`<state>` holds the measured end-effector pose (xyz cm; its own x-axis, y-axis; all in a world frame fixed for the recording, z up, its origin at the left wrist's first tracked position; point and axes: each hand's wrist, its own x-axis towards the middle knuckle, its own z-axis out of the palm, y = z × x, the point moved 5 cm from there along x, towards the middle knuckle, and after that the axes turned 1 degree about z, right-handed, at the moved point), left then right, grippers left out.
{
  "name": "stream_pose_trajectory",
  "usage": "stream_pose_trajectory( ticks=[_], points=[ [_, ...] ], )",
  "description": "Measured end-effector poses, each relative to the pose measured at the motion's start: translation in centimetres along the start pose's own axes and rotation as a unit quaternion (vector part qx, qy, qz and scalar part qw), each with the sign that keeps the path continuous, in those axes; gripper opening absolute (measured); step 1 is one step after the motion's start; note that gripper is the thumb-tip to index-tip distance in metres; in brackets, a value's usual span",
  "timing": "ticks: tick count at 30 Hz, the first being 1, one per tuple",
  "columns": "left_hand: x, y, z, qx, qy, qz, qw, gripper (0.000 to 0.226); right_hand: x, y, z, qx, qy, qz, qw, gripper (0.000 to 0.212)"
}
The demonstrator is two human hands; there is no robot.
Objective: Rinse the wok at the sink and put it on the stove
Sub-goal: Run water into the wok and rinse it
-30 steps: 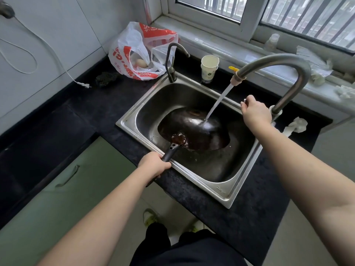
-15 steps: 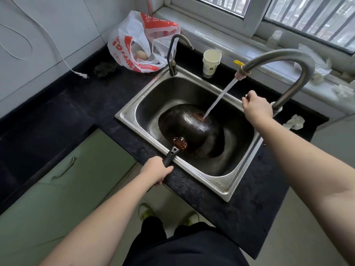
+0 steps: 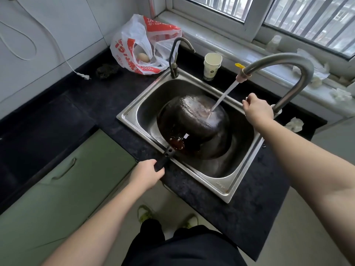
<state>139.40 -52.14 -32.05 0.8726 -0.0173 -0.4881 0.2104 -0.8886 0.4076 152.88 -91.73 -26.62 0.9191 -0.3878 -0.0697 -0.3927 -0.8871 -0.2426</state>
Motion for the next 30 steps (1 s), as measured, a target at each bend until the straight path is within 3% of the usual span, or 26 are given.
stream_pose_trajectory(
  ticks=[12, 21, 30],
  points=[
    [-0.9, 0.4, 1.5, -0.145, -0.035, 0.003, 0.989, 0.033, 0.4, 0.3, -0.1, -0.001, -0.021, -0.003, 1.000, 0.032],
    [-0.9, 0.2, 0.5, -0.115, 0.008, -0.004, 0.993, 0.030, 0.4, 0.3, -0.2, 0.005, -0.027, 0.000, 1.000, 0.030],
    [0.2, 0.4, -2.5, 0.034, 0.076, 0.020, 0.996, 0.023, 0.2, 0.2, -0.3, 0.014, -0.024, 0.005, 1.000, 0.029]
  ],
)
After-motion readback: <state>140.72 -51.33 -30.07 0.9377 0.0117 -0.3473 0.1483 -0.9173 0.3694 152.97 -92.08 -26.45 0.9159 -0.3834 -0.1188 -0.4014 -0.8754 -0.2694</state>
